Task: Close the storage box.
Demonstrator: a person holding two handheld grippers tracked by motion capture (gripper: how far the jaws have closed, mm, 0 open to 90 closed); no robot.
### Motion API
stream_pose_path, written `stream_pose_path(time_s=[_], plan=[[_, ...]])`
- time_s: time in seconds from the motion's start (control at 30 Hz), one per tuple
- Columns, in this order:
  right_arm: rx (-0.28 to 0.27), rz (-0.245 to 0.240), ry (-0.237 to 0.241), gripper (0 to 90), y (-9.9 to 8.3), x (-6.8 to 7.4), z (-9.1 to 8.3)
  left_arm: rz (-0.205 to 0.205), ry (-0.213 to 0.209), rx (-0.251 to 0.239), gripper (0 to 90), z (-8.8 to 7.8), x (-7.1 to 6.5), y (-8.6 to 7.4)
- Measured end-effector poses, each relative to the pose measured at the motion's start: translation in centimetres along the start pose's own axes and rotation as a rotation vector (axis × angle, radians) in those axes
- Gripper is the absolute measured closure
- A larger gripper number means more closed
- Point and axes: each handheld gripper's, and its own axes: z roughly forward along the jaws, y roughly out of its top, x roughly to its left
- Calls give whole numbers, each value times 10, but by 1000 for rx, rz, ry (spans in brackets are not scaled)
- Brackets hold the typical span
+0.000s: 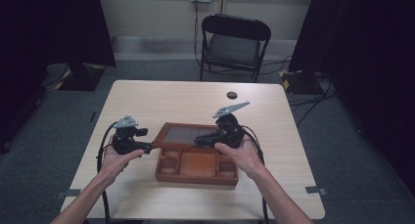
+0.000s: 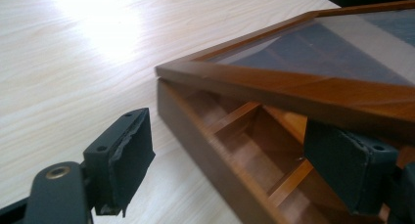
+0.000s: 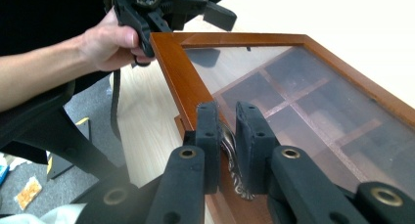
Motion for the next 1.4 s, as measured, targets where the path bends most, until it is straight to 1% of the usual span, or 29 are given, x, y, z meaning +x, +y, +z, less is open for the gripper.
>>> stream_pose_path(time_s=[0.07,0.1,0.23,0.27,0.37,0.47,0.5,0.57,0.63,0.67,0.73,0.77,0.93,1.0,1.07,1.17,1.2,1.23,1.3,1.33,1.4], plan=[[1,-1,5,812,-2,-1,0,-3,4,4,182,-2,2,-2],[1,-4,7,811,-3,-1,0,-10,16,0,183,-5,7,-4],[4,-6,2,811,-5,1,2,-36,26,-14,184,-11,13,-6],[6,-5,1,811,-5,1,2,-34,33,-15,184,-13,15,-6],[10,-10,8,811,-8,1,3,-53,33,-21,185,-14,18,-7],[14,-13,8,811,-11,2,4,-52,38,-13,185,-14,19,-7],[28,-24,4,811,-15,4,7,-38,37,-5,185,-12,19,-8],[37,-32,-2,811,-18,5,10,-43,28,-5,185,-11,16,-7],[48,-36,-1,812,-21,6,13,-36,30,0,185,-10,15,-7],[54,-32,4,812,-23,6,14,-37,25,1,185,-10,15,-7],[66,-29,12,812,-26,5,17,-38,30,3,186,-9,15,-7],[72,-29,14,812,-28,5,19,-32,34,15,188,-7,14,-8],[103,-28,11,811,-37,6,25,-25,33,28,189,-5,14,-10],[105,-31,11,811,-40,6,28,-29,27,33,189,-4,13,-10],[108,-31,15,812,-42,5,30,-21,26,41,189,-3,13,-10],[113,-40,6,812,-46,6,33,-15,27,46,189,-2,11,-10],[119,-44,7,812,-47,6,34,-3,25,49,189,-2,11,-10],[119,-44,7,812,-47,6,34,-3,25,49,189,-2,11,-10],[138,-41,7,814,-49,7,38,2,20,51,189,-1,10,-10],[139,-47,8,814,-50,6,40,-6,21,51,189,0,9,-11],[152,-42,10,814,-53,6,44,-6,19,53,189,0,9,-11]])
